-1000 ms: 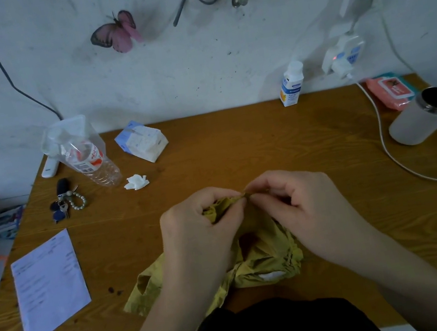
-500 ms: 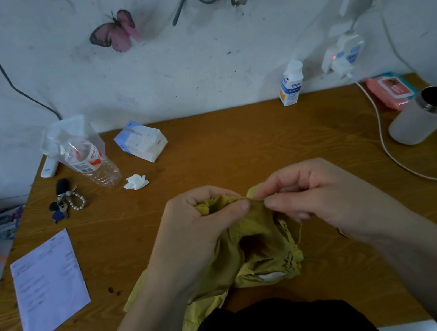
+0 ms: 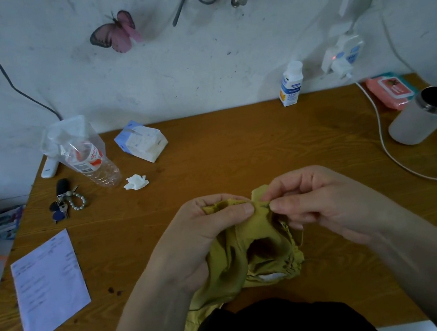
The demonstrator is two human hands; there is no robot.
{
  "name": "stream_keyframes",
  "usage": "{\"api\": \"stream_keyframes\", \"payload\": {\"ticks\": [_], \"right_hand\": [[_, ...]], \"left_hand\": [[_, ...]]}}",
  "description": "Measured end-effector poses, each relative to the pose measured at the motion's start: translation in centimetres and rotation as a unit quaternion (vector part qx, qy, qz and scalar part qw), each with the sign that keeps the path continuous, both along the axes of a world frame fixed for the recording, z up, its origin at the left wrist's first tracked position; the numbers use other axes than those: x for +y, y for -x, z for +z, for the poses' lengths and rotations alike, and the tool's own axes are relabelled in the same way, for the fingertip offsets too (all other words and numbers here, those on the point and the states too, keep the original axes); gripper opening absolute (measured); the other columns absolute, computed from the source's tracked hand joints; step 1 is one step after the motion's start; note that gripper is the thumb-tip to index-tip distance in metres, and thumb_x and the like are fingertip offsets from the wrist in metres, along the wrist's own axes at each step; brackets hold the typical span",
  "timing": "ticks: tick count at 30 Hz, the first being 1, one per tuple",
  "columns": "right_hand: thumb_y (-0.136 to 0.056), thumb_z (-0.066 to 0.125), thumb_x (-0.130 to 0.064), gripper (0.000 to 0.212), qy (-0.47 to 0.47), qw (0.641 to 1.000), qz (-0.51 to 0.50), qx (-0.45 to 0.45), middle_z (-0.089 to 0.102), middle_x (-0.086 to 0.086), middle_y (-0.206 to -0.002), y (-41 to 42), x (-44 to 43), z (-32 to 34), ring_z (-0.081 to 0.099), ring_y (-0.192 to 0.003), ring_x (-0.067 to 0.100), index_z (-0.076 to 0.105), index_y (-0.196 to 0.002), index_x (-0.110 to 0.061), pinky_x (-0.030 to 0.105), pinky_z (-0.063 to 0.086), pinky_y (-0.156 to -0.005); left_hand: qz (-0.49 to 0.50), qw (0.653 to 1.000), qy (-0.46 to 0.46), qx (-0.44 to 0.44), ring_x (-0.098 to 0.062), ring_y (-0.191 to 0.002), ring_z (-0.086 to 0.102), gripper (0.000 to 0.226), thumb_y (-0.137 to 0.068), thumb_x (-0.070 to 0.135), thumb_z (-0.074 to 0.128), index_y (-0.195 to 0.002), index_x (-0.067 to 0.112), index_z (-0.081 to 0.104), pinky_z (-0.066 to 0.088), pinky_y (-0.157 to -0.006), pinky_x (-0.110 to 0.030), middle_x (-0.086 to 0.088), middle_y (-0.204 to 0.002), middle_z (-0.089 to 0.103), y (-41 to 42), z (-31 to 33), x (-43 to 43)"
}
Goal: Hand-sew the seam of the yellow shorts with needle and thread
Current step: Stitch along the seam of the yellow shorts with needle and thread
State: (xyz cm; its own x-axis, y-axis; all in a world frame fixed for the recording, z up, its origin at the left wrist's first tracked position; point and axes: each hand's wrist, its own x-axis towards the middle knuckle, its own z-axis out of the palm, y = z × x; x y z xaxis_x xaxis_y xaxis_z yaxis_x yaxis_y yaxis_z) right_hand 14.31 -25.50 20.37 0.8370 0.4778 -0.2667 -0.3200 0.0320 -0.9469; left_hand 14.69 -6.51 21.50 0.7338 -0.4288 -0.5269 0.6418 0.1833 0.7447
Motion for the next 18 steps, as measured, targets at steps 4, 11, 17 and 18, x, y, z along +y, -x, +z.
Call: {"api": "stream_keyframes", "payload": {"ticks": [4,11,17,18], "right_hand": [[-0.081,0.062,-0.020,0.014,0.033,0.998,-0.009,-0.059,0.045,-0.006,-0.049,0.3,0.5,-0.1,0.038,-0.046,0.005,0.067,-0.068,-0.023,0.014,0.035,-0.050],[-0.080,0.062,-0.025,0.012,0.001,0.997,-0.039,-0.073,0.046,-0.010,-0.048,0.5,1.0,-0.6,0.039,-0.046,0.002,0.056,-0.082,-0.015,0.011,0.036,-0.049],[-0.082,0.060,-0.032,0.017,0.006,0.996,-0.041,-0.082,0.050,-0.011,-0.052,0.3,1.6,-0.8,0.043,-0.050,0.001,0.057,-0.087,-0.016,0.011,0.038,-0.049],[-0.082,0.059,-0.034,0.019,0.019,0.995,-0.048,-0.091,0.052,-0.011,-0.056,0.3,1.6,-0.8,0.045,-0.052,0.001,0.057,-0.087,-0.016,0.012,0.039,-0.050]], "left_hand": [[0.008,1.000,0.010,0.008,-0.022,-0.055,0.068,0.020,-0.056,0.008,0.075,-0.074,0.000,0.072,0.057,-0.055,-0.028,-0.014,-0.064,0.069,0.3,-0.4,-0.4],[0.014,0.998,0.045,0.043,-0.024,-0.057,0.068,0.016,-0.060,0.005,0.070,-0.075,-0.001,0.071,0.059,-0.057,-0.031,-0.017,-0.068,0.069,0.5,-0.6,-0.6],[0.018,0.997,0.044,0.053,-0.028,-0.064,0.068,0.027,-0.062,0.005,0.070,-0.086,-0.007,0.069,0.060,-0.066,-0.036,-0.022,-0.078,0.068,0.5,-0.7,-0.6],[0.022,0.997,0.043,0.052,-0.028,-0.063,0.069,0.024,-0.062,0.005,0.070,-0.083,-0.005,0.069,0.060,-0.063,-0.035,-0.021,-0.075,0.069,0.4,-0.6,-0.5]]}}
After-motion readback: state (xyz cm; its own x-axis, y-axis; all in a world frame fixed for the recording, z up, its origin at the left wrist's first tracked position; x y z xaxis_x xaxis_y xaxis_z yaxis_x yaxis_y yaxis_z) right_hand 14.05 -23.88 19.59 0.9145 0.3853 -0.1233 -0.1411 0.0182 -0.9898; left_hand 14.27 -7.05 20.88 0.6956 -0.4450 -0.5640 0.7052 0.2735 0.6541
